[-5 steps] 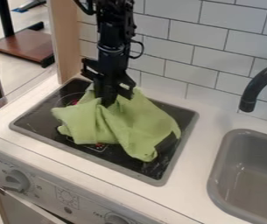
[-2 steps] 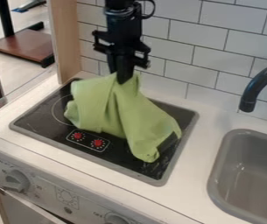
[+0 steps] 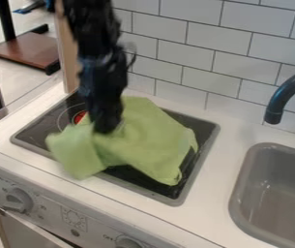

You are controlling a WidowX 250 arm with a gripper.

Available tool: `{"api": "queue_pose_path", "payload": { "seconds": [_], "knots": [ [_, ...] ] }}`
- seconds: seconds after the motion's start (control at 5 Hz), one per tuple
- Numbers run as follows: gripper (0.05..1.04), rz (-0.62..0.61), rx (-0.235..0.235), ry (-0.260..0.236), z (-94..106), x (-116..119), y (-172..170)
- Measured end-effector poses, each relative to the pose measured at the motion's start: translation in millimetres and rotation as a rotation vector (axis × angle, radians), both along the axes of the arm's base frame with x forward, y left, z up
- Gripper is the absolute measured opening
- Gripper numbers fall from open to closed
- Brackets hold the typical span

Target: Unfold the cloth from top to bottom

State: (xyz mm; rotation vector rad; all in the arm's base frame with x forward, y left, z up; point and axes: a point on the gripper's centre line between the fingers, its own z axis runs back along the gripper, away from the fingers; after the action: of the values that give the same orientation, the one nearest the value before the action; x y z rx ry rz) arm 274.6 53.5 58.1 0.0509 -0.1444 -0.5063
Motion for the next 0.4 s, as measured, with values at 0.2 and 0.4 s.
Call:
{"api": "queue_pose_path", "payload": {
  "seconds": [0.2, 0.4],
  "knots": [
    [0.049, -0.058, 0.03, -0.01, -17.9, -4, 8],
    [0.074, -0.128, 0.014, 0.01, -26.4, -16, 10]
  ]
}}
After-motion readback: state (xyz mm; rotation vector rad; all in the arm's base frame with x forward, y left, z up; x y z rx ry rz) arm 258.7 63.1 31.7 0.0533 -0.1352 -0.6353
